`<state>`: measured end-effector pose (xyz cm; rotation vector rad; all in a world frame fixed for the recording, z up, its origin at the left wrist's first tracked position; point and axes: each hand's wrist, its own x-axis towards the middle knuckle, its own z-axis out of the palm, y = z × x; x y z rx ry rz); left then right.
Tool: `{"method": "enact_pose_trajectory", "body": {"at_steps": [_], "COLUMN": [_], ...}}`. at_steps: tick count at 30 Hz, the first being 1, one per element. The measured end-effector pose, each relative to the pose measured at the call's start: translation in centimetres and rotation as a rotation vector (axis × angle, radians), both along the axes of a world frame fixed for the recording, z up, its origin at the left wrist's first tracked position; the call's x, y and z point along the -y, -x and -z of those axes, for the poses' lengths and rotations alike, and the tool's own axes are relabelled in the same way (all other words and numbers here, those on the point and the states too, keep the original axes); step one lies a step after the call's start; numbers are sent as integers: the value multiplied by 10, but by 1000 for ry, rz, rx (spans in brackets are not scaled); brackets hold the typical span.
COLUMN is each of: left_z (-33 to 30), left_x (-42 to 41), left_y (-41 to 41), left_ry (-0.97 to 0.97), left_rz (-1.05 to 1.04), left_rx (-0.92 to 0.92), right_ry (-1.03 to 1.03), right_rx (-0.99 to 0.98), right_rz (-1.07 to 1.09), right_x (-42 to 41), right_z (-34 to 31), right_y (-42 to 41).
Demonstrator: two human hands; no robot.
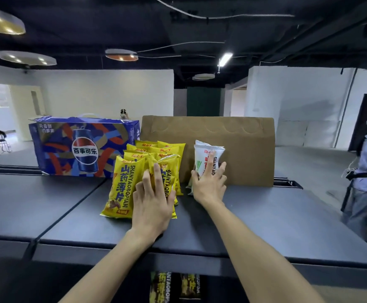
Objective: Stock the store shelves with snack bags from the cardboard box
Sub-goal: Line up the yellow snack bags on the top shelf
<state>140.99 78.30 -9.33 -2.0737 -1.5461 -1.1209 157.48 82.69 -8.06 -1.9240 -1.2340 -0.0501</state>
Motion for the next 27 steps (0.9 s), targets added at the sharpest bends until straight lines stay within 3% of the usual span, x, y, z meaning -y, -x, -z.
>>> {"method": "enact_pose_trajectory", "body": {"at_steps": [6,18,27], "left_z": [14,10,-12], "left_x": [23,70,131], "left_y": [13,38,-11], "left_ry": [146,151,124], "left_rz": [41,170,310], "left_rx": [-134,-221,-313], "right_ry": [162,227,261], "right_rx": [87,283,505], "right_rz": [8,27,-19], "right_x": [38,116,207], "right_z": [8,2,-19], "right_y": [13,29,0]}}
